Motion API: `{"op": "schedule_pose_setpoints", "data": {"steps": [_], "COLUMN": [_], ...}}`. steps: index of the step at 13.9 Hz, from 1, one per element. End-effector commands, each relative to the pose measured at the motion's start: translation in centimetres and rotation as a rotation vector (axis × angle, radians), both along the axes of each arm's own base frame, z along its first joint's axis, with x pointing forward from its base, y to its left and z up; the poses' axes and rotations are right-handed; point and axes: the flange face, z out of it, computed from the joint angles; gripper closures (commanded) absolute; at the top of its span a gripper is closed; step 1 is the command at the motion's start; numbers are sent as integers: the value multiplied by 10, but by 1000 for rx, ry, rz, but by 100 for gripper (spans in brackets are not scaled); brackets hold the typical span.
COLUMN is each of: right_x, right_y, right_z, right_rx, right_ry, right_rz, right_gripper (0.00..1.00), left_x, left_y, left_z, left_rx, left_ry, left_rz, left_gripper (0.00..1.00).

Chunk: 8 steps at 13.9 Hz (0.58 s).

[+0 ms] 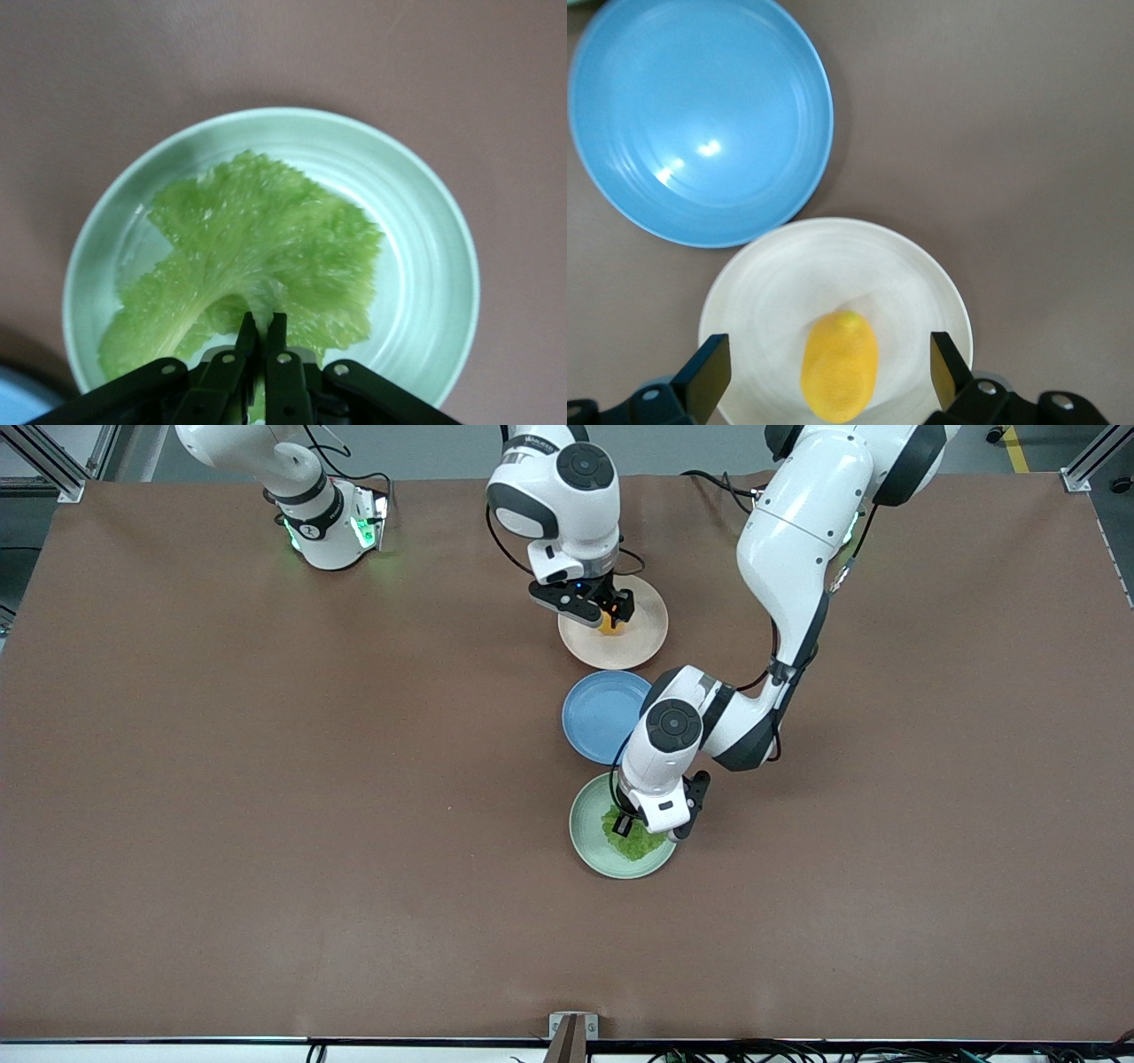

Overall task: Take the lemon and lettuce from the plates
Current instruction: 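Lift the lettuce with the left gripper while the right gripper grasps the lemon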

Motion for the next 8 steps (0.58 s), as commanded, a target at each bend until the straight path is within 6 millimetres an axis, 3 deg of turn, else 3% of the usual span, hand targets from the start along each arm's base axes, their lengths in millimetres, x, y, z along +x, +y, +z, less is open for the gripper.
{"op": "schedule_pose_setpoints", "data": {"steps": [1, 5, 8], "right_x": [-18, -32, -43], "right_y": [19, 31, 38], "right_z": [-20, -50, -68], "right_rx": [-1, -22, -39], "right_ry": [-25, -48, -45], "right_rz": [-5, -71, -70], "right_gripper": [3, 0, 0], "left_x": [5, 11, -8], "left_y": [22, 87, 143], "left_z": [63, 138, 146], "left_rx": [39, 35, 42], "left_ry": [27, 73, 127], "left_rz": [22, -19, -112], "left_gripper": [100, 100, 100]}}
